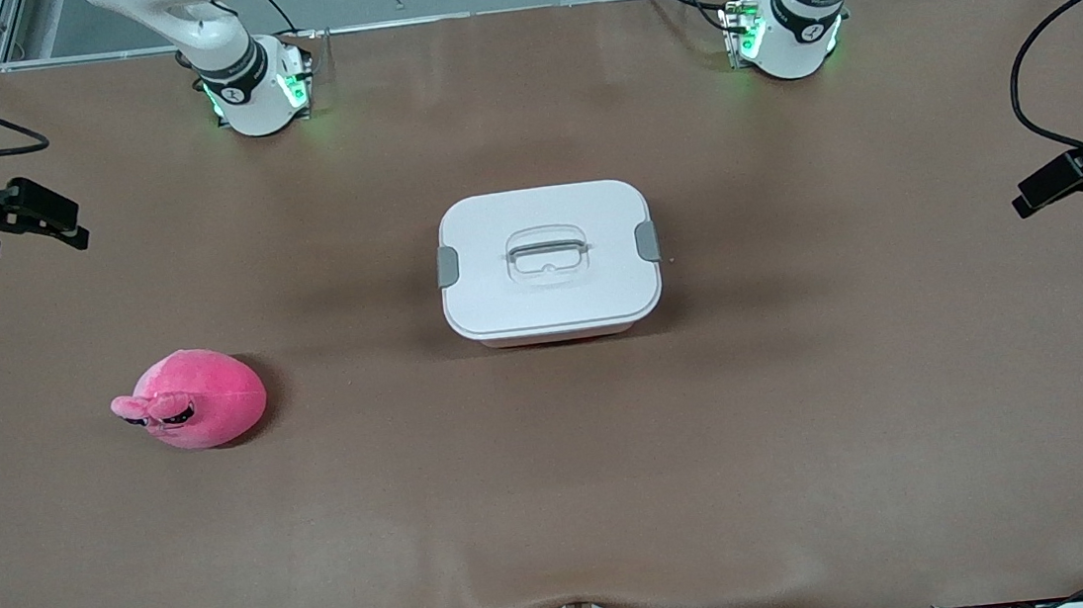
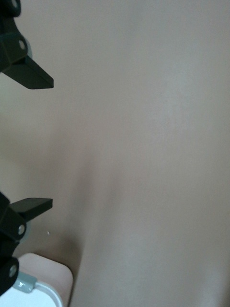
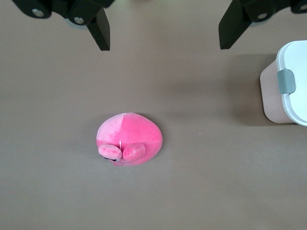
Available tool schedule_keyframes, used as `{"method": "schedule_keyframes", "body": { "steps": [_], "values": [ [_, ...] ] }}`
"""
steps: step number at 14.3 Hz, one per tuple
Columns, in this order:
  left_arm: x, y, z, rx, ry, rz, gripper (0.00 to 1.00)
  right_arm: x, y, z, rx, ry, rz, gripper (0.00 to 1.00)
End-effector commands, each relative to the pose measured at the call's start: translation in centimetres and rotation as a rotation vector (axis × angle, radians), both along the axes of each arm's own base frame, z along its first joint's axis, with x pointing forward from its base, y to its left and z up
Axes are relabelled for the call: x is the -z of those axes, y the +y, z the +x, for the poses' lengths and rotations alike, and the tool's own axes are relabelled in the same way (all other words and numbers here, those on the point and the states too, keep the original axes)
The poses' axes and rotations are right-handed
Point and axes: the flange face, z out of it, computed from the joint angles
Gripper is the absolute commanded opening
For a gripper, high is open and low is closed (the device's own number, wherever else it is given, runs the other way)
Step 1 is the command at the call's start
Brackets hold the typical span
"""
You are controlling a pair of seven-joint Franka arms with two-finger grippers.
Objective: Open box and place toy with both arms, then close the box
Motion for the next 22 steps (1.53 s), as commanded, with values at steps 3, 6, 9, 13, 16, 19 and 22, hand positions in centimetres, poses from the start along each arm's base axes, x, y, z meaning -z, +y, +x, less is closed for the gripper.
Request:
{"method": "schedule_keyframes", "body": {
  "steps": [3,6,9,13,16,19,22],
  "values": [
    [-0.5,-2.7,0.2,-0.138,-0.006,-0.015,1.00,-0.1,-0.2,-0.3,0.013,-0.009,-0.013,1.00],
    [-0.6,-4.5,0.0,-0.279,-0.003,-0.019,1.00,-0.1,-0.1,-0.2,0.011,-0.010,-0.013,1.00],
    [-0.6,-6.8,-0.3,-0.369,0.004,-0.021,1.00,-0.1,-0.1,-0.2,0.011,-0.012,-0.013,1.00],
    [-0.4,-10.5,-0.8,-0.489,0.011,-0.024,1.00,0.0,0.1,-0.2,0.008,-0.012,-0.013,1.00],
    [0.1,-12.4,-1.2,-0.569,0.025,-0.021,1.00,0.0,0.1,-0.2,0.007,-0.012,-0.013,1.00],
    [0.2,-14.6,-1.8,-0.645,0.037,-0.016,1.00,0.1,0.2,-0.2,0.007,-0.010,-0.013,1.00],
    [1.0,-17.7,-2.3,-0.724,0.056,-0.011,1.00,0.0,0.2,-0.1,0.007,-0.013,-0.013,1.00]
  ]
}}
